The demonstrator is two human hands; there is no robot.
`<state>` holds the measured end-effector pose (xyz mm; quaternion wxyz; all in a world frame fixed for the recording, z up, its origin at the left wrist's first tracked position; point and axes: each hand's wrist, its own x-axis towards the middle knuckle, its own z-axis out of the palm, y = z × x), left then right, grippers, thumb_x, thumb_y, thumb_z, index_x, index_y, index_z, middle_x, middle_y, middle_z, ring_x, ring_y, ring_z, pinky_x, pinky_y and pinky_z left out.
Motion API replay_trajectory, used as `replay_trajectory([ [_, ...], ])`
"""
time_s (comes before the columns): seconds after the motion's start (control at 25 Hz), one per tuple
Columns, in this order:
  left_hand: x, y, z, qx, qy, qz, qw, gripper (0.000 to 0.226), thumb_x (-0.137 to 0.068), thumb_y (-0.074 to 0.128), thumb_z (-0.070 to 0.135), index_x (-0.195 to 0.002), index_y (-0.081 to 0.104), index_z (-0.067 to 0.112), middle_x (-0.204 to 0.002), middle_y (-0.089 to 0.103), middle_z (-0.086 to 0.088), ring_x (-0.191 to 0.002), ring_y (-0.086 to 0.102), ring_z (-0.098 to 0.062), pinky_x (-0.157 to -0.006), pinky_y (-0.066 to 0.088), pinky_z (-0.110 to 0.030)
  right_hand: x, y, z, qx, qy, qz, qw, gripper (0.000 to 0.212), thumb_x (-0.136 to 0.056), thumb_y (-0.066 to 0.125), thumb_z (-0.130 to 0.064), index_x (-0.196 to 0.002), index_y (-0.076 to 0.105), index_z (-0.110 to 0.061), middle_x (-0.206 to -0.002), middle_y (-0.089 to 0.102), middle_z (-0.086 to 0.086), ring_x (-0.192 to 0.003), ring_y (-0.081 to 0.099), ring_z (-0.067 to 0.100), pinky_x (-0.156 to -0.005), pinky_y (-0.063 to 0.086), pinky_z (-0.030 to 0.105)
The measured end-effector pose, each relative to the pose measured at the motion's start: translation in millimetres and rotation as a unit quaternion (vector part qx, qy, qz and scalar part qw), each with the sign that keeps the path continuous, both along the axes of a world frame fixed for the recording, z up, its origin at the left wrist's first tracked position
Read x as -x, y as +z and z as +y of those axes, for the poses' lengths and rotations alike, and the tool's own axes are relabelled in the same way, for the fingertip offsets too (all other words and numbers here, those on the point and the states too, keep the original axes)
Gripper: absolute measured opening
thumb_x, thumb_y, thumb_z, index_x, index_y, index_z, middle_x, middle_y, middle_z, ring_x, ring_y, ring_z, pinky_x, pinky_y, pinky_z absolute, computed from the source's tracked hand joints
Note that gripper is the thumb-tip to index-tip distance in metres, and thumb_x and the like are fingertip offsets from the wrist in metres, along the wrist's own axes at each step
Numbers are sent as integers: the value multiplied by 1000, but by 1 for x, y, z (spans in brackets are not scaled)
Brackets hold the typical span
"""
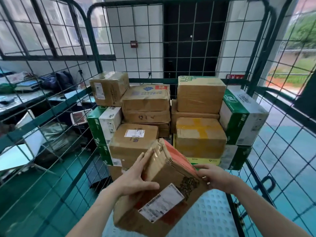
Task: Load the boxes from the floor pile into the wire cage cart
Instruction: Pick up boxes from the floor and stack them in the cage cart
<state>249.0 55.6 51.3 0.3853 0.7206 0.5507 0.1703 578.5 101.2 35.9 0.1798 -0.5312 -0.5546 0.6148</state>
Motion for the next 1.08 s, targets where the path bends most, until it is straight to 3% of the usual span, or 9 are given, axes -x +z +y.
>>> replay_trajectory([
  [0.2, 46, -1, 47, -58, 55, -92, 992, 125, -57, 82, 76, -154, 4, 54, -150, 34, 23, -136, 41, -5, -116, 34, -35, 51, 16, 45, -48, -52, 19, 997, 25, -98, 60, -33, -116, 70, -20, -111, 74, 13, -106, 70, 31, -93, 58, 53],
  [0.28, 80, -2, 79, -35, 148, -156, 976, 130, -50, 79, 83, -155, 10, 51, -144, 44, 17, -129, 51, -13, -113, 40, -40, 87, 22, 75, -59, -144, 112, 982, 35, -101, 54, -36, -119, 70, -10, -111, 74, 14, -103, 70, 31, -96, 56, 52],
  [0.36, 104, 0, 106, -3, 237, -262, 936, 124, -48, 82, 81, -153, 25, 46, -141, 58, 0, -120, 64, -25, -107, 47, -51, 117, 28, 94, -57, -203, 181, 961, 40, -104, 49, -37, -127, 65, -9, -117, 74, 12, -111, 68, 29, -104, 49, 54],
  [0.52, 141, 14, 157, 46, 270, -379, 884, 96, -65, 74, 77, -145, 45, 33, -130, 69, -12, -110, 70, -33, -103, 50, -57, 172, 24, 118, -108, -97, 98, 984, 46, -98, 47, -62, -129, 67, -36, -128, 69, -11, -127, 58, 16, -112, 40, 50],
  [0.64, 154, 34, 186, 84, 251, -443, 857, 78, -80, 63, 71, -133, 61, 14, -120, 72, -20, -108, 70, -40, -102, 50, -56, 197, 21, 131, -118, -47, 106, 986, 65, -79, 60, -78, -139, 50, -53, -141, 59, -17, -130, 54, 9, -110, 43, 43],
  [0.8, 171, 34, 221, 122, 279, -479, 824, 67, -96, 42, 63, -125, 67, 8, -114, 74, -21, -100, 73, -38, -88, 55, -47, 228, 19, 154, -140, -15, 137, 980, 84, -81, 72, -65, -150, 25, -60, -157, 40, -16, -135, 53, 13, -110, 47, 45],
  [0.88, 181, 34, 233, 150, 277, -492, 812, 72, -96, 41, 67, -127, 67, 8, -116, 73, -21, -103, 72, -39, -87, 55, -47, 241, 24, 166, -142, -17, 120, 982, 91, -78, 76, -61, -151, 20, -60, -154, 43, -17, -129, 58, 9, -105, 52, 40],
  [1.0, 198, 39, 249, 164, 257, -473, 827, 75, -95, 34, 71, -124, 69, 11, -116, 74, -18, -102, 73, -34, -85, 54, -44, 259, 34, 182, -124, -24, 126, 984, 89, -79, 77, -48, -148, 22, -61, -142, 56, -13, -119, 65, 11, -95, 56, 33],
  [1.08, 212, 43, 256, 135, 242, -475, 836, 70, -94, 33, 70, -117, 73, 17, -117, 74, -16, -105, 73, -32, -92, 53, -45, 274, 40, 201, -102, -63, 148, 982, 87, -79, 79, -45, -148, 27, -58, -137, 62, -6, -115, 68, 17, -95, 56, 38],
])
